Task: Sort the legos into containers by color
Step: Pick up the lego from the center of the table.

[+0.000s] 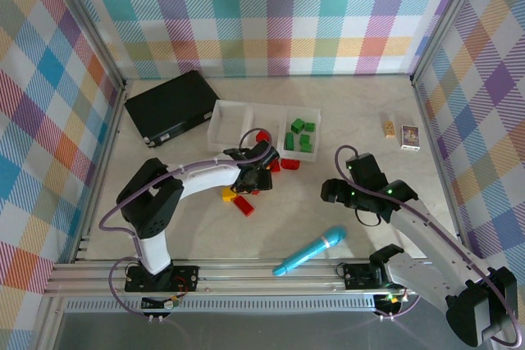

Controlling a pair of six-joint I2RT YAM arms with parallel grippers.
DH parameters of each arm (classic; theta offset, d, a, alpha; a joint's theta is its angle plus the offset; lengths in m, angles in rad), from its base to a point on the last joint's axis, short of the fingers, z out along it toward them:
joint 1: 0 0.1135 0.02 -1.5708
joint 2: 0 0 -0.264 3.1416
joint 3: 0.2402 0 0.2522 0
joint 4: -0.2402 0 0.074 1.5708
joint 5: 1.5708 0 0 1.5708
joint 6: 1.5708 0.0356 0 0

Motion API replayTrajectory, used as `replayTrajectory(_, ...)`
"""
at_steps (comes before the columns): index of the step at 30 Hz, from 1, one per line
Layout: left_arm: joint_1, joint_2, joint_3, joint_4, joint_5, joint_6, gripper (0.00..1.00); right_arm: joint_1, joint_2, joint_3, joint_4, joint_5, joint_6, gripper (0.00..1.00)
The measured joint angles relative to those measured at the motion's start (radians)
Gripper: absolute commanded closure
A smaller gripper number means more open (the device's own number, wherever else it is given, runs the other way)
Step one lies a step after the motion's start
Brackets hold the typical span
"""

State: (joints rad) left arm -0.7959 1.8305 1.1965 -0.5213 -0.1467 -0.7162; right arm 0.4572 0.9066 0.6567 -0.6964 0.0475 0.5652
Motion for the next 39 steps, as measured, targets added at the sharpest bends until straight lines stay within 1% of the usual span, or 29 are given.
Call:
replayTrajectory(4, 0.000, 0.026, 0.042, -0.006, -0.003, 0.011, 0.46, 0.000, 0.000, -0.007, -0.001, 0.000, 0.000, 0.19)
replayTrajectory(14, 0.000, 0.089, 0.090, -0.048, -0.014, 0.029, 0.52, 0.000, 0.000, -0.008, 0.000, 0.004, -0.001, 0.19)
replayTrajectory(16, 0.000, 0.101, 0.102, -0.054, -0.019, 0.033, 0.59, 0.000, 0.000, -0.008, 0.000, 0.004, -0.001, 0.19)
replayTrajectory(21, 0.000, 0.129, 0.123, -0.056, -0.024, 0.041, 0.73, 0.000, 0.002, -0.008, 0.000, 0.008, -0.002, 0.19)
replayTrajectory(24, 0.000, 0.129, 0.125, -0.055, -0.023, 0.046, 0.86, 0.000, 0.002, -0.008, 0.000, 0.013, -0.003, 0.19)
replayTrajectory(26, 0.000, 0.127, 0.125, -0.056, -0.022, 0.052, 0.92, 0.000, 0.002, -0.008, 0.000, 0.016, -0.003, 0.19)
replayTrajectory(29, 0.000, 0.109, 0.127, -0.073, -0.024, 0.058, 0.95, 0.000, 0.002, -0.008, -0.001, 0.027, -0.003, 0.20)
replayTrajectory(33, 0.000, 0.026, 0.151, -0.135, -0.061, 0.083, 0.97, 0.000, -0.016, -0.008, -0.018, 0.075, 0.001, 0.19)
replayTrajectory(36, 0.011, -0.058, 0.201, -0.185, -0.104, 0.122, 0.96, 0.000, -0.074, -0.008, -0.024, 0.119, 0.008, 0.17)
replayTrajectory(39, 0.052, -0.118, 0.255, -0.211, -0.136, 0.165, 0.95, 0.000, -0.132, -0.008, -0.023, 0.167, 0.025, 0.14)
